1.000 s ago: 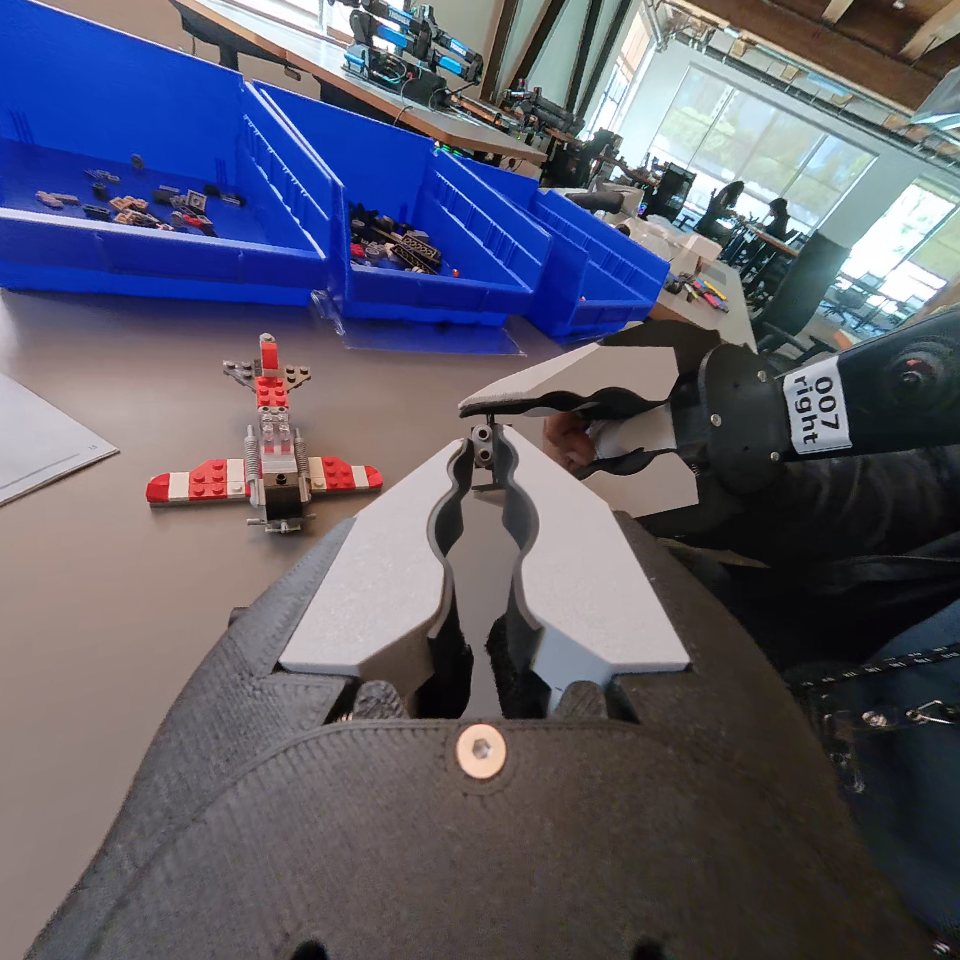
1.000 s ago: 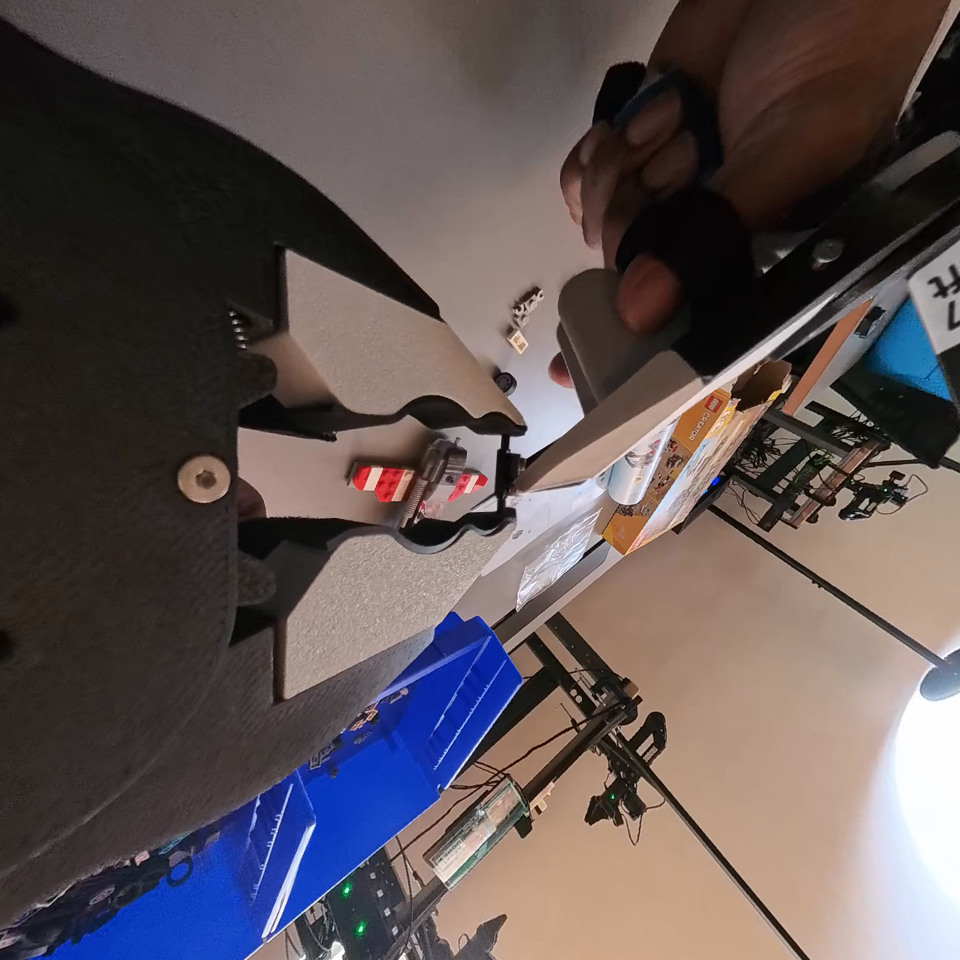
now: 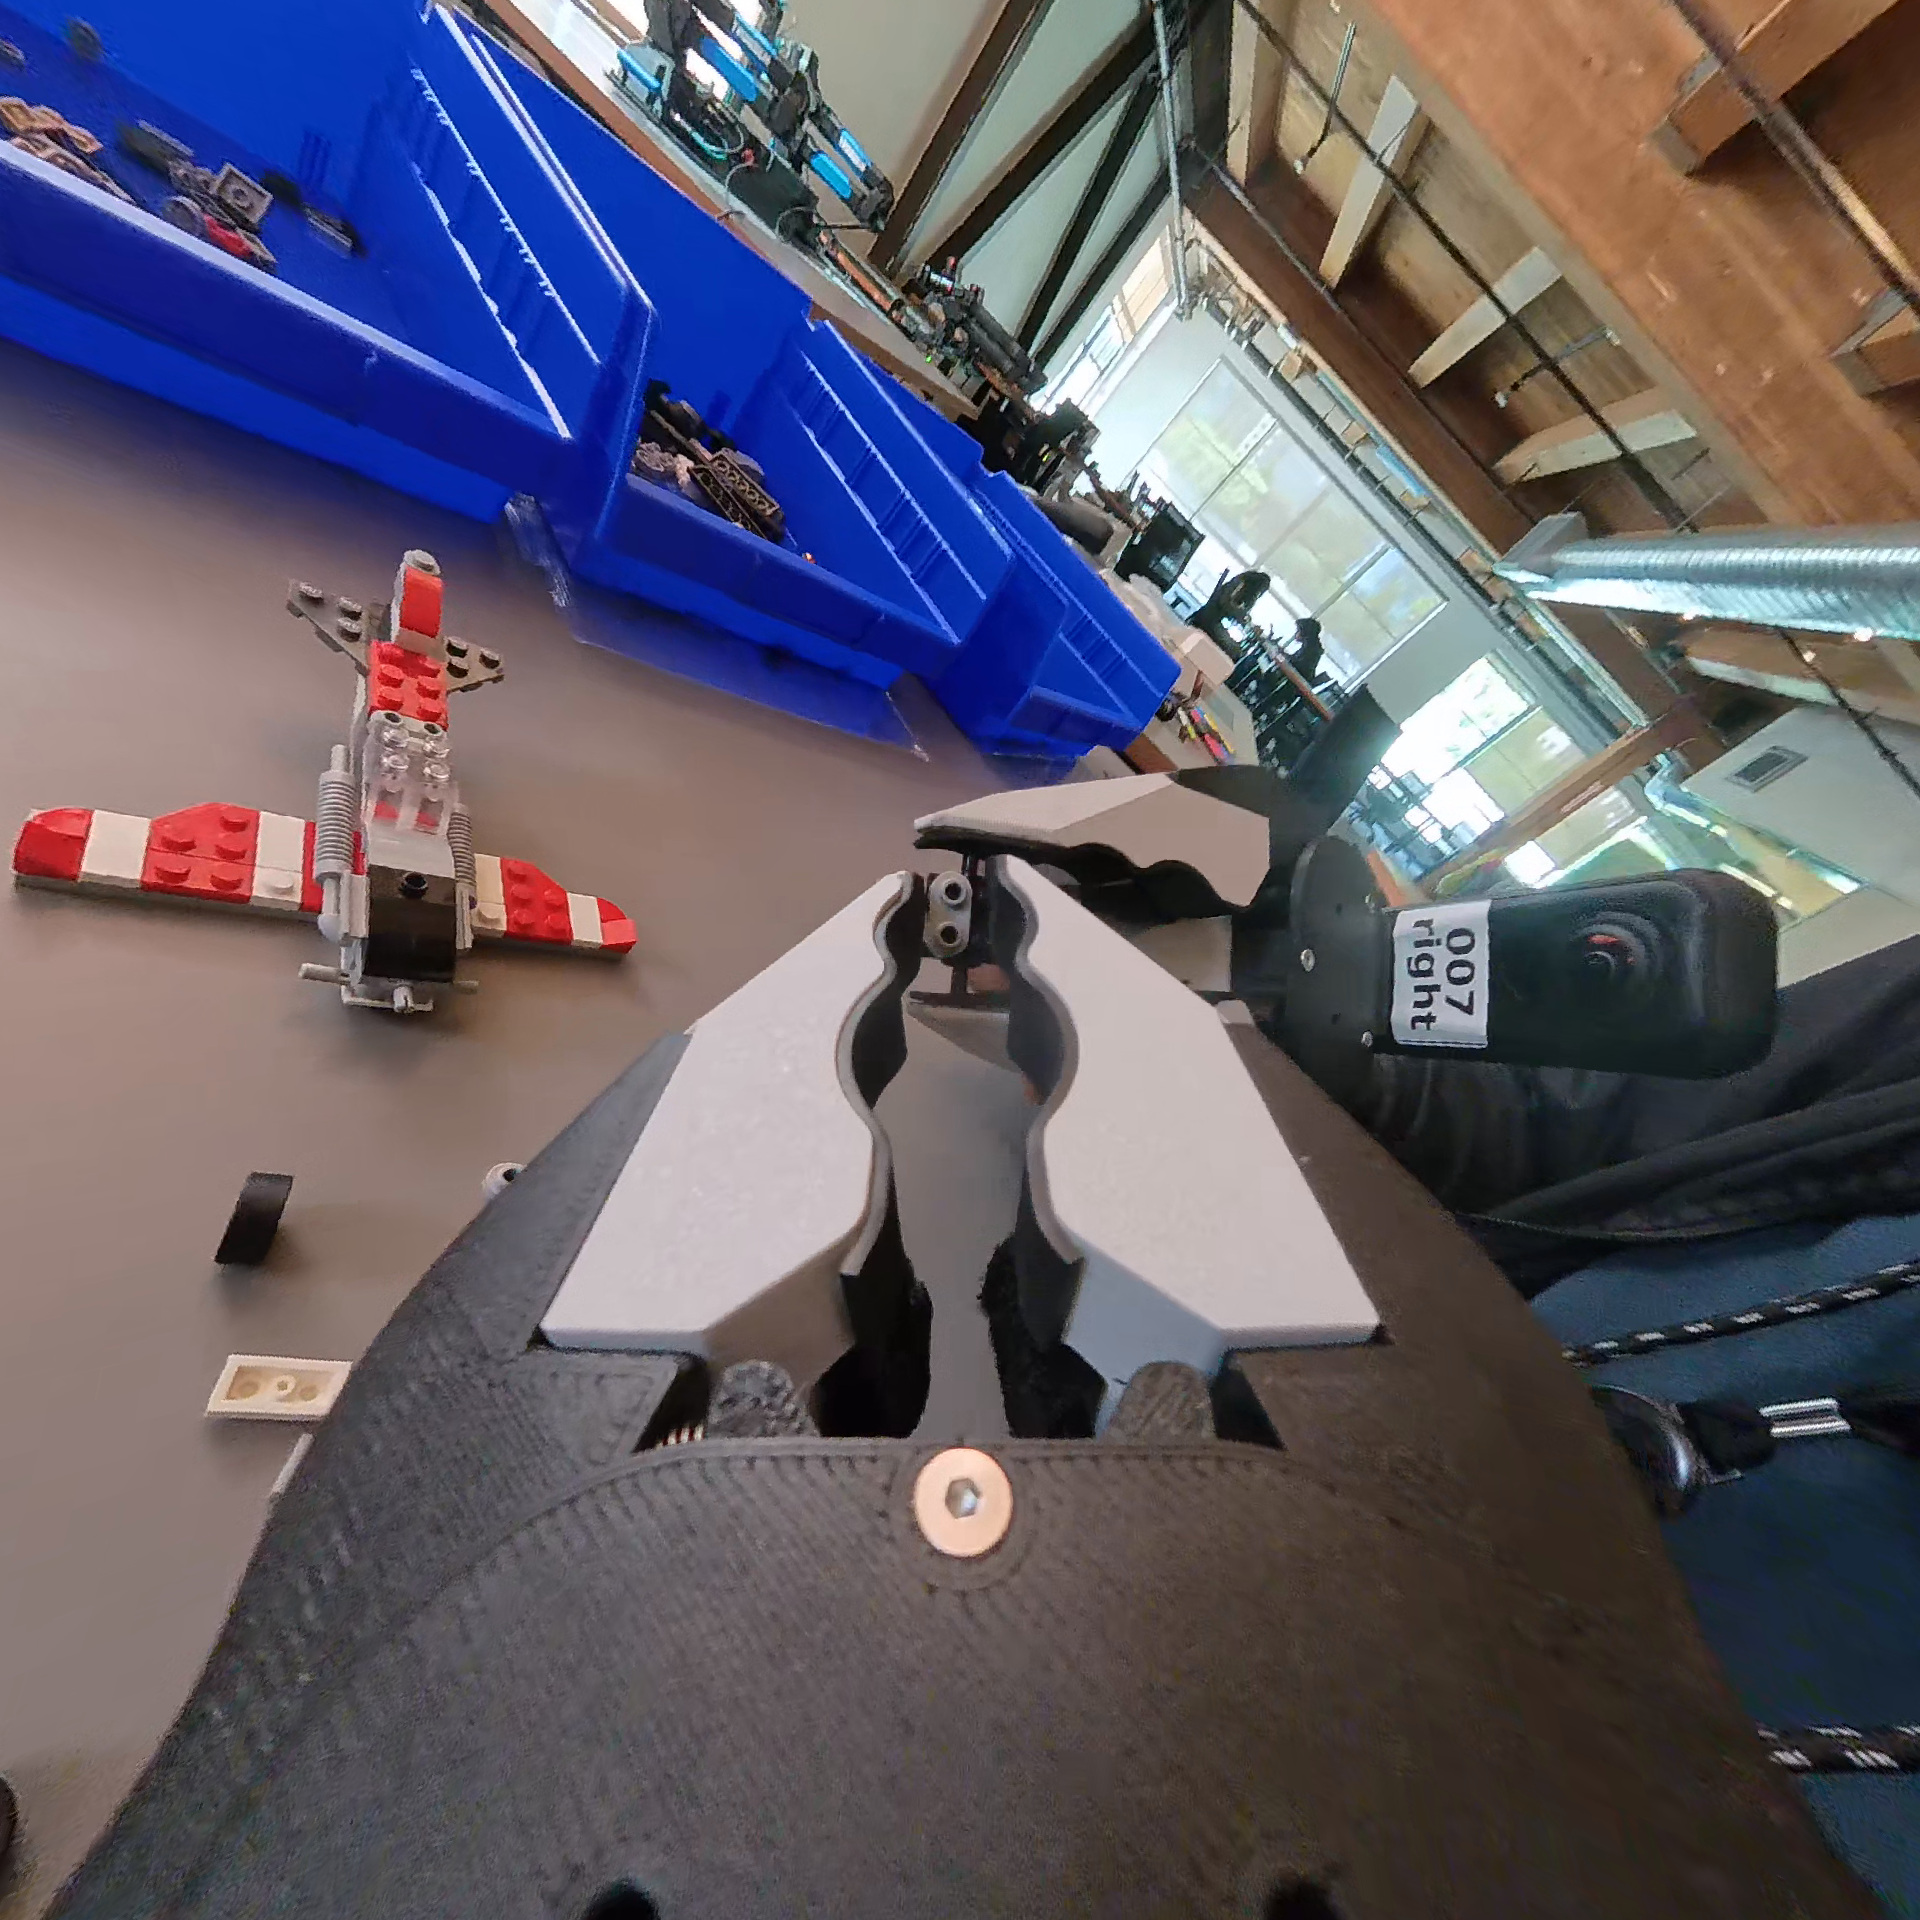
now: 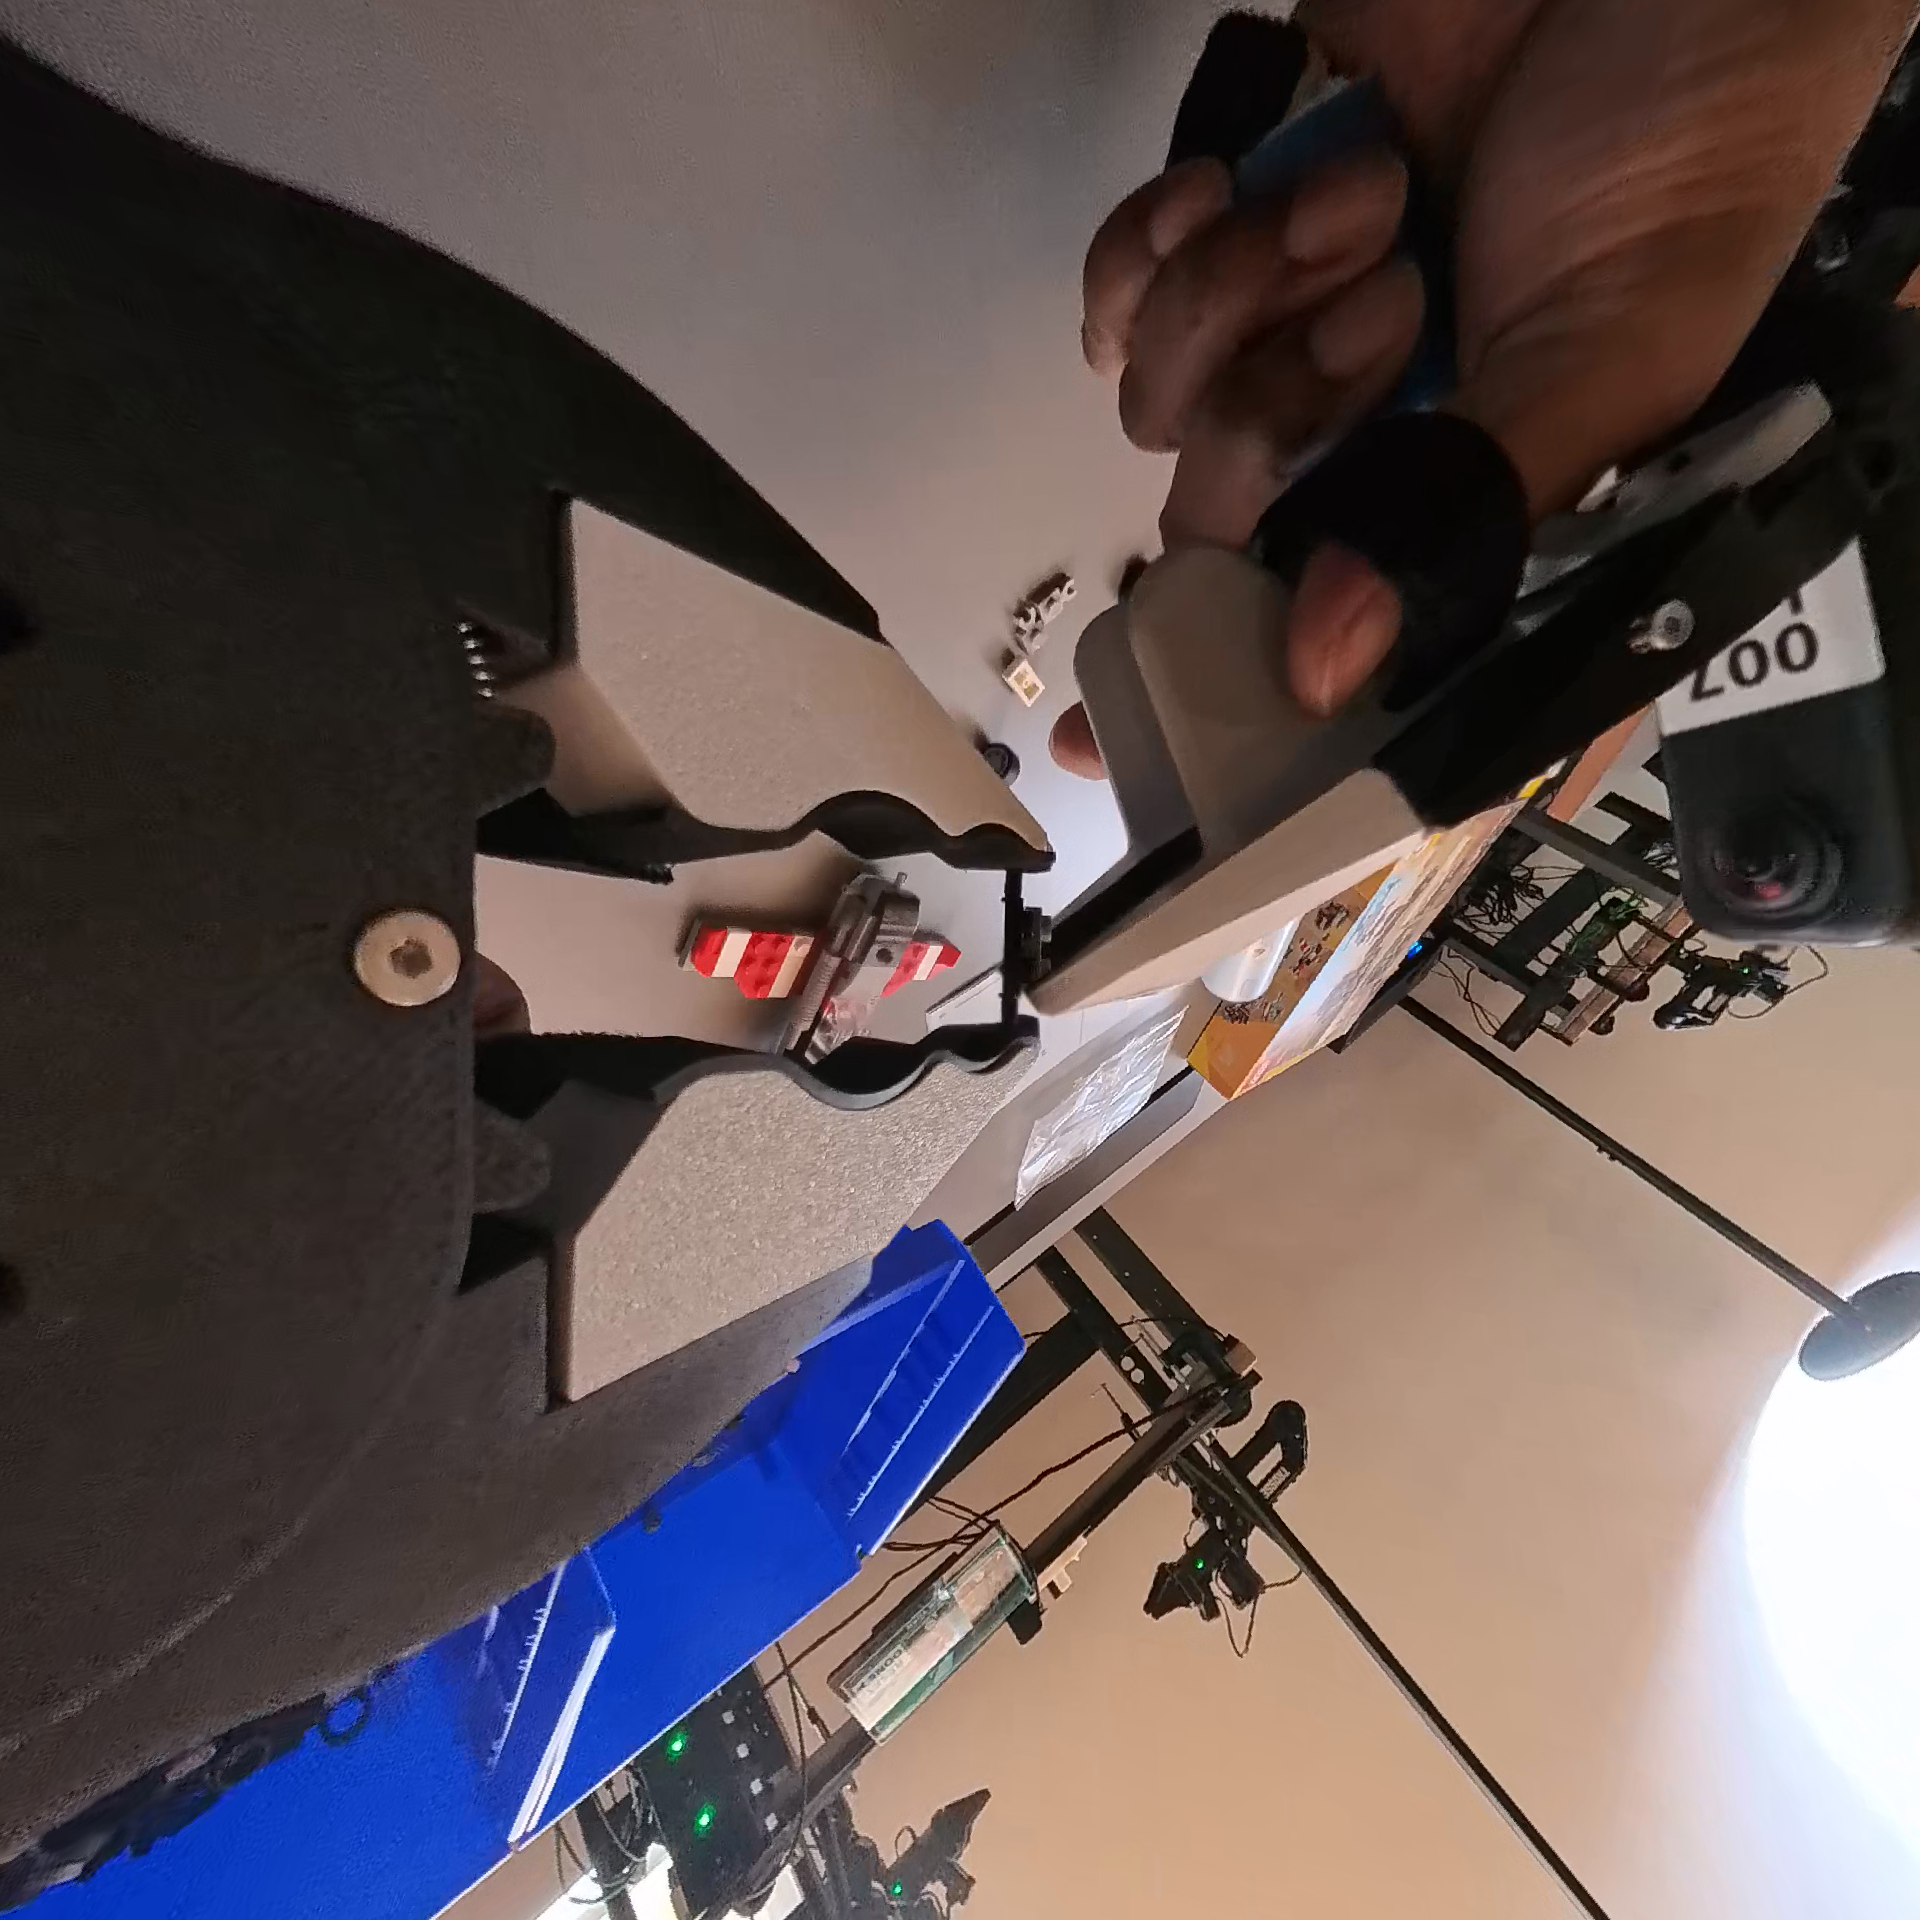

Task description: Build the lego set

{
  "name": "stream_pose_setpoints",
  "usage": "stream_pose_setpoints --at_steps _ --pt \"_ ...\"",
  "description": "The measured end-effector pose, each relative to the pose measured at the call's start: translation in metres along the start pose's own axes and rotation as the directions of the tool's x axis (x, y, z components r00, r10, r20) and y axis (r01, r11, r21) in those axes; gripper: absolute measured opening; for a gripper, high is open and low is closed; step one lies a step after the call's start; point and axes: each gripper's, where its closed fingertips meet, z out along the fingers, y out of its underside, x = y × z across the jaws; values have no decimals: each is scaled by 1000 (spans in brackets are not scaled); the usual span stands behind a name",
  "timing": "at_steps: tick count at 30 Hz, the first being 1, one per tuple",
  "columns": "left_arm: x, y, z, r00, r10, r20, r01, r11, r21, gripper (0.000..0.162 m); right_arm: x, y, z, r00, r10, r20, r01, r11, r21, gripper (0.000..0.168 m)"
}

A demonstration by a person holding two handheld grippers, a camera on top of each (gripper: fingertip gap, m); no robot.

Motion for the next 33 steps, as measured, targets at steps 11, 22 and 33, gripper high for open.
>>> stream_pose_setpoints --at_steps 11,22,33 --pt "-14 -9 -11 995 46 93 -49 999 21 0 28 9 -5 994 26 -109 -30 999 -34 30" --pt "-2 1 -3 980 188 70 -185 981 -51 44 8 -2 -7 999 18 28 -19 999 51 30" --pt "-4 6 -11 839 528 132 -506 846 -167 42 -4 -3 -8 990 52 132 -62 995 75 30"
